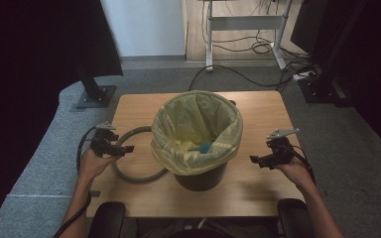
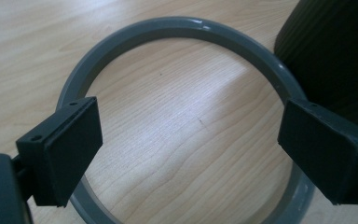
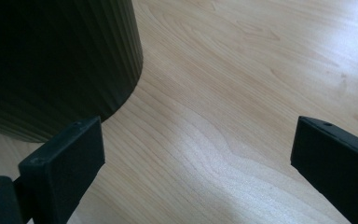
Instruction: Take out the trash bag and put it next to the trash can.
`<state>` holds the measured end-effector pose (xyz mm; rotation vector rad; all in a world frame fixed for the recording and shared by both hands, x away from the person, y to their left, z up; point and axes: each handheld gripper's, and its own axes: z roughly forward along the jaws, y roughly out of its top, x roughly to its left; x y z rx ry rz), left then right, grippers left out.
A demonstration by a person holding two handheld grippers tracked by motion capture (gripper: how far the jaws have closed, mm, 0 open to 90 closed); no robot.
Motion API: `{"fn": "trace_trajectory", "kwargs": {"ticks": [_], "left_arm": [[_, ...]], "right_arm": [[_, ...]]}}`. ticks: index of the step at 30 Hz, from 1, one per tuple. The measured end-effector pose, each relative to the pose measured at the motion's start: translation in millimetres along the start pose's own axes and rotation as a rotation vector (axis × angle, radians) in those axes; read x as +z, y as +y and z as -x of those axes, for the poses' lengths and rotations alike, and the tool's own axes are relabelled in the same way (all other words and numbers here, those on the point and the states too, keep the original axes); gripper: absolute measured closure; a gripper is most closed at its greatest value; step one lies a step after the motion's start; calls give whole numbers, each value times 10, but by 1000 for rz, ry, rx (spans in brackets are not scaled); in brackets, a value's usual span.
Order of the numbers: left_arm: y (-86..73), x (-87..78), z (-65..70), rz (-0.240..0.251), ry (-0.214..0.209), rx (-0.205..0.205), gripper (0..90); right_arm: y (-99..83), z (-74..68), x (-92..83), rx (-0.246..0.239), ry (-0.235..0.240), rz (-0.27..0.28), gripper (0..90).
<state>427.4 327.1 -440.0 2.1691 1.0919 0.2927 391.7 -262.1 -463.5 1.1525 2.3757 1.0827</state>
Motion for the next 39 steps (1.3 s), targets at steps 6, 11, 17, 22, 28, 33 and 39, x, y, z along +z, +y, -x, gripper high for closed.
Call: {"fn": "trace_trajectory", "kwargs": {"ticks": [6,11,17,22,28,33,39], "left_arm": [[136,-136,117,13,-14,42,75],[226,-219,199,21,-26,72,82],[343,-336,289,28,-34,113,89],[453,-441,358,30,-50,137,93],[573,-546,448,26,-59,176,94],[677,-648,546,36,-73,207,94],[806,-780,674,64,-104,242,94]], "right_arm": [[132,-13,-116,-23,15,7,35],[218,-37,-185,-34,33,9,36],[359,-65,-307,-48,67,17,36],[508,-126,-436,-68,112,23,36],[657,-187,-556,-91,152,34,35],[794,-240,-669,-113,171,41,33],[954,-334,-803,-146,206,49,23]]}}
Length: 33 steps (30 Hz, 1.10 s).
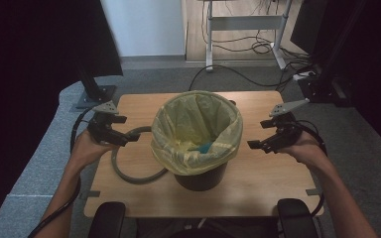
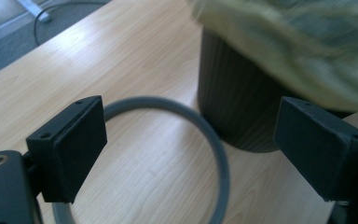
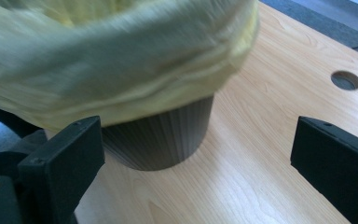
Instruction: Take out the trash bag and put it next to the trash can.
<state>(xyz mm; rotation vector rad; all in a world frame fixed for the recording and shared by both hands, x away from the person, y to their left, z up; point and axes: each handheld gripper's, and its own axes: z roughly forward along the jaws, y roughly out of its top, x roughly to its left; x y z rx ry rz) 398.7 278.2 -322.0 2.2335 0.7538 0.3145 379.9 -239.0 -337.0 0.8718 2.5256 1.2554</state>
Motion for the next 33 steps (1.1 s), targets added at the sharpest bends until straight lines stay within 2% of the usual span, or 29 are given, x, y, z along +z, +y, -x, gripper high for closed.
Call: {"fn": "trace_trajectory", "kwargs": {"ticks": [11,18,25,26,28,30,31,33], "left_arm": [[279,-171,272,44,-71,76,93],[476,-215,495,68,-126,126,97],[626,-139,736,49,-172,192,98],[626,-139,736,49,-172,192,99],[633,-63,850,52,-192,228,109],[631,-35,885,49,-204,238,119],[626,26,951,39,-221,251,122],[620,81,1001,18,-227,272,125]], "right_arm": [[319,-248,-164,-60,83,29,20],[508,-420,-178,-113,95,12,21],[628,-588,-65,-156,159,-6,21],[637,-608,-40,-165,168,-9,21],[647,-648,17,-179,185,-14,21],[653,-681,70,-190,199,-23,22],[655,-697,95,-196,209,-27,22],[658,-730,139,-205,226,-34,21]]}}
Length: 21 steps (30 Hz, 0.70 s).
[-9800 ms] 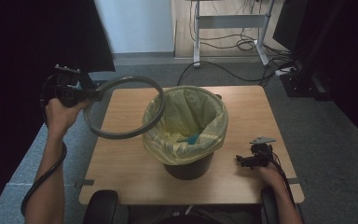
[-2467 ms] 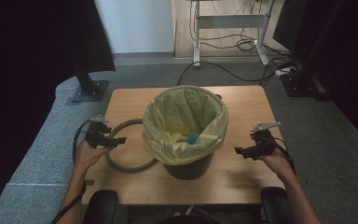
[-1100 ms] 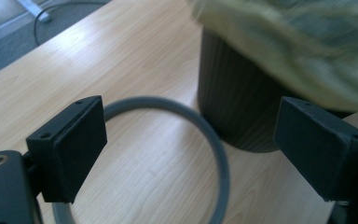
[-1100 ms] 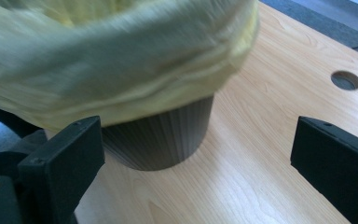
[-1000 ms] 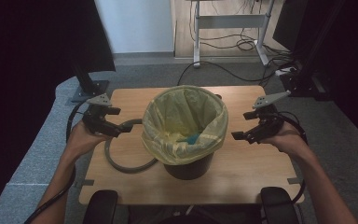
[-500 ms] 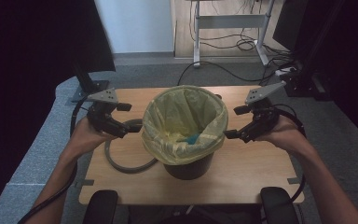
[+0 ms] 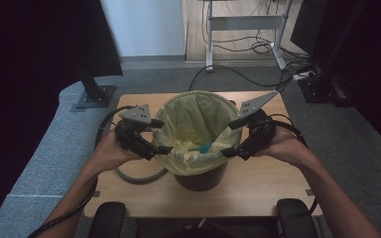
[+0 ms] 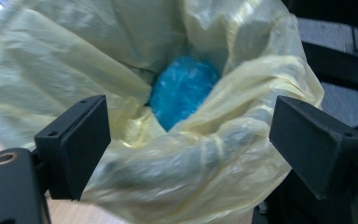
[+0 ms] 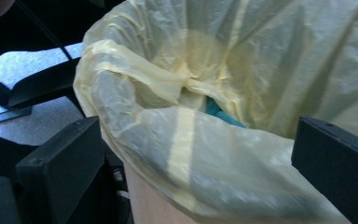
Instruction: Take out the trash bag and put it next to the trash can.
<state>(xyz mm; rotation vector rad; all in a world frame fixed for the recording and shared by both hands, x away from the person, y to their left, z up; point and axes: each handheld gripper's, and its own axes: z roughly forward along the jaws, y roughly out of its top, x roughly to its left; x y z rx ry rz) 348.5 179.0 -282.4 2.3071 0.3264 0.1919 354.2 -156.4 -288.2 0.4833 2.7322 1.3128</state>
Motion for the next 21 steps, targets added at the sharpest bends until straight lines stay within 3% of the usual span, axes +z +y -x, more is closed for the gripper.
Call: {"fn": "trace_trajectory", "kwargs": {"ticks": [4,7,10,13,21], "left_arm": [[2,71,32,-24,-14,9,139],[-3,132,56,-61,-9,22,146],[-25,143,64,-58,-33,20,181],[-36,101,75,-33,-61,33,308],[25,-9,71,-16,-127,22,691]], "right_arm": [[14,-62,103,-23,37,-17,59],[12,-89,172,-47,62,-32,178],[1,-89,208,-62,70,-53,313],[-6,-62,175,-53,131,-36,486],[8,-18,25,-30,168,12,739]]}}
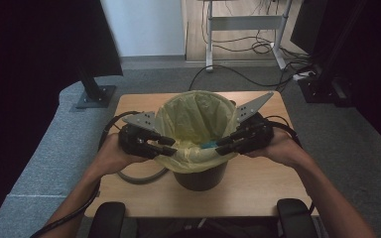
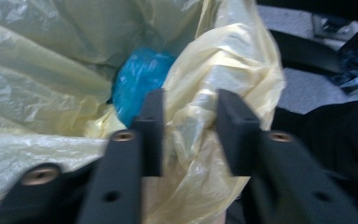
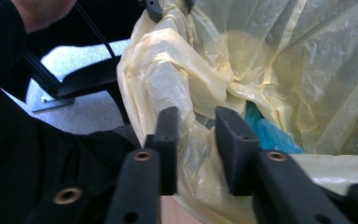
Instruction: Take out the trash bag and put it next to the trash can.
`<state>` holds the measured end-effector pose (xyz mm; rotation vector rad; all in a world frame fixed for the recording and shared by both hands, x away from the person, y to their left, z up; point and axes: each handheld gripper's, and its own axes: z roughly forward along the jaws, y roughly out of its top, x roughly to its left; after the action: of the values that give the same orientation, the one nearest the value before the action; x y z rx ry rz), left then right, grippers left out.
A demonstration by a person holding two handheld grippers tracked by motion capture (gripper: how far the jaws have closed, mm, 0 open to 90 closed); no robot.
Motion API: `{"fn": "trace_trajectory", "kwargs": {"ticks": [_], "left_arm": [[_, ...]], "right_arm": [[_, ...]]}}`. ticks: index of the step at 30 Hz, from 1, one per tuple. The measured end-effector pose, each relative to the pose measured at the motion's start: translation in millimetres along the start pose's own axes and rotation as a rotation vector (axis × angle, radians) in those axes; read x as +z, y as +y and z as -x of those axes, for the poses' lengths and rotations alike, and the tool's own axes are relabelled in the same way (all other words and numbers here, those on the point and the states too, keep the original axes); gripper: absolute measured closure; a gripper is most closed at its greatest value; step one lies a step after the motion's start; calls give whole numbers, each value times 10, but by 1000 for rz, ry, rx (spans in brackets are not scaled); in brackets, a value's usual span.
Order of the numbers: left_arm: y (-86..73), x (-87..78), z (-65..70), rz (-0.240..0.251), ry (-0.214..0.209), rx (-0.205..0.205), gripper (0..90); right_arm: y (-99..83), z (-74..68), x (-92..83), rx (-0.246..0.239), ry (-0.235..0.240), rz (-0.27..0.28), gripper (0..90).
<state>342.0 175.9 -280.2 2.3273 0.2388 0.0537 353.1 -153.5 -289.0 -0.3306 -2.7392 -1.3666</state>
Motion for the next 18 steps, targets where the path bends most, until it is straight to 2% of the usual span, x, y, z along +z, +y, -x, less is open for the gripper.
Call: {"fn": "trace_trajectory", "kwargs": {"ticks": [1,3,5,8,9,10,11,13,14,15,18], "left_arm": [[9,-12,0,5,-7,-2,723],[23,-29,6,6,21,7,848],[30,-36,-21,10,20,-9,892],[44,-55,-74,14,38,-33,894],[50,-62,-93,21,38,-44,881],[56,-67,-109,24,29,-53,828],[68,-60,-127,22,1,-58,743],[79,-54,-120,26,5,-50,617],[108,-25,-106,26,-27,-43,568],[125,-7,-93,16,-24,-34,523],[169,47,-86,-9,-21,-34,477]], "right_arm": [[5,2,-13,1,-4,7,785],[17,21,-28,3,-15,11,823],[30,41,-31,4,-20,20,853],[63,73,-34,3,-31,37,866],[76,86,-38,6,-39,47,866],[90,102,-44,10,-45,59,866],[99,115,-49,13,-45,66,867],[130,154,-62,18,-62,80,872],[144,172,-62,18,-69,84,874],[159,188,-60,20,-78,85,875],[203,235,-45,19,-97,90,877]]}}
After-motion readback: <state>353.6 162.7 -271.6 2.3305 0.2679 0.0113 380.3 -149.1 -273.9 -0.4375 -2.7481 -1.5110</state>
